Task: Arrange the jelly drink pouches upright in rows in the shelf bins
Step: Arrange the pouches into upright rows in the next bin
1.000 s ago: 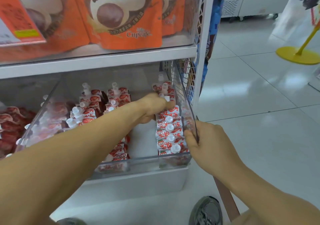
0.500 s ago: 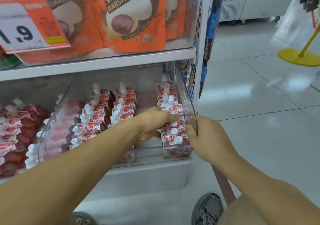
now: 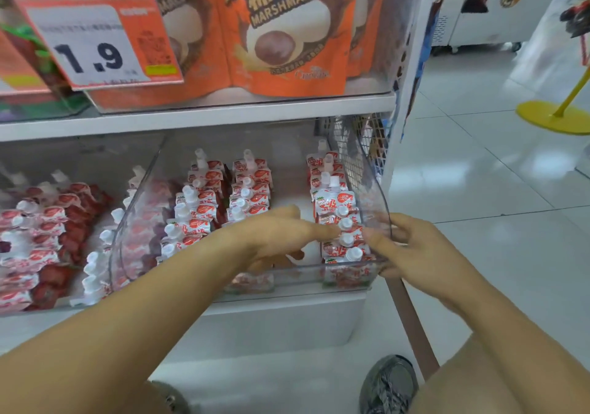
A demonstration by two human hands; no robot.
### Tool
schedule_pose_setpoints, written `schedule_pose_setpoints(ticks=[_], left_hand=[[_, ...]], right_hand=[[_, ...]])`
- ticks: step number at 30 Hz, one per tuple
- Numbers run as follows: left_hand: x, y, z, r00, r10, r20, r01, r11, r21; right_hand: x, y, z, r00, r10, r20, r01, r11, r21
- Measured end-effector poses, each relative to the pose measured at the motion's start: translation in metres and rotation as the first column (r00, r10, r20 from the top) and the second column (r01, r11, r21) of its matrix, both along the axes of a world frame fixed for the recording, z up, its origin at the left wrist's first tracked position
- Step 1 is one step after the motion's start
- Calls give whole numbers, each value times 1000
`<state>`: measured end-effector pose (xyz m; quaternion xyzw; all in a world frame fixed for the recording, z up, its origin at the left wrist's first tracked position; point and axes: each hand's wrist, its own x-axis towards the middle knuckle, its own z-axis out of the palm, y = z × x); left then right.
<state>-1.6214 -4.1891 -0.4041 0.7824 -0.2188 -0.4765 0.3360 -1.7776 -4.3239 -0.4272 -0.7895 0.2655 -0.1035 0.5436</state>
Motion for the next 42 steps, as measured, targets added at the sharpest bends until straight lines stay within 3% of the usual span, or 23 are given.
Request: schedule_pose_setpoints(ticks=[4, 6, 8, 11, 13, 14, 15, 17, 18, 19, 21, 23, 25, 26, 28, 30, 34, 38, 42], left_hand=[[-10, -11, -2, 995, -66, -78, 57, 992, -115], [-13, -16, 3, 997, -80, -22, 77, 990, -117], [-13, -16, 4, 973, -150, 177, 159, 987, -35], [-16, 2, 7, 825, -353, 441, 337, 934, 117], [-15, 29, 14, 756, -344, 558, 354, 930, 94], [-10, 46, 20, 714, -291, 637, 335, 941, 54], [-3, 63, 24, 654, -229, 721, 312, 950, 19], [15, 94, 25, 519, -133, 844, 252, 968, -2], [23, 105, 22, 470, -131, 873, 212, 977, 32], [26, 112, 18, 457, -158, 875, 175, 981, 86], [28, 118, 10, 522, -208, 827, 138, 978, 159], [30, 116, 2, 563, -231, 794, 173, 972, 160], [35, 111, -3, 566, -239, 789, 204, 968, 147], [40, 110, -6, 606, -235, 760, 218, 968, 126], [47, 111, -5, 776, -228, 588, 252, 967, 43], [51, 115, 1, 843, -274, 463, 296, 955, 27], [58, 105, 7, 759, -429, 490, 352, 903, 246], [59, 89, 0, 778, -461, 427, 336, 879, 337], [50, 85, -19, 790, -339, 510, 278, 941, 194]], right_hand=[[8, 14, 5, 999, -27, -41, 14, 960, -281], [12, 19, 9, 997, -79, -26, 69, 958, -278], [14, 20, 10, 992, -122, -45, 107, 964, -242], [12, 15, 10, 987, -131, -91, 122, 987, -103], [6, 12, 16, 968, -247, -34, 234, 946, -225], [5, 14, 22, 945, -309, 107, 326, 872, -365], [7, 21, 30, 910, -296, 289, 403, 793, -458], [22, 41, 46, 879, -98, 466, 357, 783, -509], [34, 52, 52, 903, 7, 429, 231, 835, -499], [50, 59, 51, 949, 100, 298, 58, 877, -478], [85, 67, 41, 963, 240, -123, -269, 872, -409], [115, 71, 22, 880, 303, -366, -418, 860, -294], [129, 77, 3, 864, 378, -333, -452, 873, -183], [131, 78, -3, 865, 420, -274, -457, 885, -86], [128, 78, -8, 857, 491, -154, -471, 869, 150], [119, 71, -2, 815, 575, -69, -542, 799, 261], [115, 67, 4, 765, 636, -96, -603, 761, 238], [114, 58, 6, 765, 631, -129, -595, 769, 232], [115, 59, 7, 762, 622, -182, -578, 779, 244]])
